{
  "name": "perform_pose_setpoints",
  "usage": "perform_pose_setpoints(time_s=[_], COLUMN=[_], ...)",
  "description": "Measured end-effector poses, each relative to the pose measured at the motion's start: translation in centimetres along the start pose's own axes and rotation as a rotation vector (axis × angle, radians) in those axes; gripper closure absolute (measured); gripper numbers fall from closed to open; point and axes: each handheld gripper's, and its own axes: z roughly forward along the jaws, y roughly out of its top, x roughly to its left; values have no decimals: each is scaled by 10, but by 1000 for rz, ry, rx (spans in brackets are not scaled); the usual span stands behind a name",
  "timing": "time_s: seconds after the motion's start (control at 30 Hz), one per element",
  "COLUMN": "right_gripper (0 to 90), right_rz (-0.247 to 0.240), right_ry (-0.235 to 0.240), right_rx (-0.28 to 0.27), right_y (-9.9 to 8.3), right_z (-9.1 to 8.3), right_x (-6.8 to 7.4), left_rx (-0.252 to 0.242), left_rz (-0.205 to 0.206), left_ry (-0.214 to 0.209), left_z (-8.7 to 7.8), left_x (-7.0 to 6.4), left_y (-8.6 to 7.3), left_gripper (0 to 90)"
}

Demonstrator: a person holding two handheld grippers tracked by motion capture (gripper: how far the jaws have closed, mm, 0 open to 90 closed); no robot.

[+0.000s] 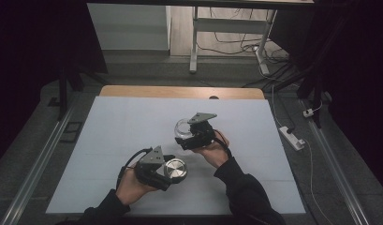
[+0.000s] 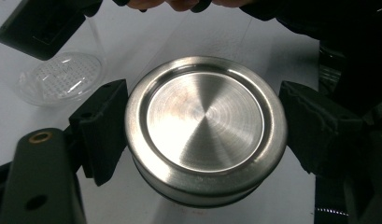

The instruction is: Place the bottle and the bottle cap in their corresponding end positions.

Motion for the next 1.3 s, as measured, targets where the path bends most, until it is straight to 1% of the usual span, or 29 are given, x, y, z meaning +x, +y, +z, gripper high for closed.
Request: perform_pose_setpoints(time_s=[0.47,0.57,0.67,0.9,0.97,1.17,1.3], right_gripper=[151,152,152,151,151,151,151], right_rz=[6,6,5,14,15,17,14], right_ry=[-15,-19,-25,-41,-45,-53,-53], right_rx=[-3,-2,-3,-2,-1,5,6], right_y=[6,7,8,10,11,11,12], right_z=[15,19,23,31,34,42,46], right_x=[-9,-11,-14,-22,-24,-28,-29], left_rx=[5,10,8,10,20,33,42], left_rz=[10,7,-4,-14,-9,-16,-34], left_ry=[13,14,15,37,44,68,79], left_z=[18,23,26,35,38,44,48], left_x=[4,5,8,15,17,22,27], left_y=[-7,-8,-9,-13,-13,-16,-18], left_gripper=[204,204,204,203,204,204,203])
